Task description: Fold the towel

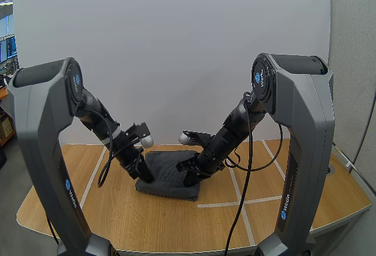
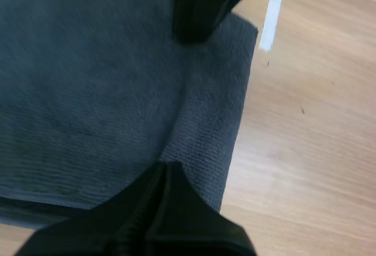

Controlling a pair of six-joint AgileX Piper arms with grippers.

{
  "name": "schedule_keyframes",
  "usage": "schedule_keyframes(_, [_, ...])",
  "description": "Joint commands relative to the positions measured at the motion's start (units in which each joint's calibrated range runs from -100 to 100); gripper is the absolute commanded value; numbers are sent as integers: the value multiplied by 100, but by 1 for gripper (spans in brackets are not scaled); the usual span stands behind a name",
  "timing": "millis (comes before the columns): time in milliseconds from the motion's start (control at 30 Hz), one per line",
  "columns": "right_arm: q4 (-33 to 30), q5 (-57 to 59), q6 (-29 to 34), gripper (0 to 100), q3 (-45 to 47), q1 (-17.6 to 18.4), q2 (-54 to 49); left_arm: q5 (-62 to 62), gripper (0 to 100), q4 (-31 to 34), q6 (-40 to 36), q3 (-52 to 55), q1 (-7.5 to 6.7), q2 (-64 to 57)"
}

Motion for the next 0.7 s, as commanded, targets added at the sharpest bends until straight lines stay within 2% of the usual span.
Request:
schedule_keyframes(0, [11,-1,-30,0,57,-14,-45,94,0,433,-139,-37,0,417])
schedule_keyframes(167, [-11,-80,-30,0,57,-14,-45,94,0,639,-390,-179,0,544])
schedule_keyframes(467, [-459,-662,125,0,57,-14,-55,94,0,725,-655,-179,0,544])
schedule_keyframes(667, [-328,-523,124,0,-20,-14,-457,94,0,712,-687,-179,0,544])
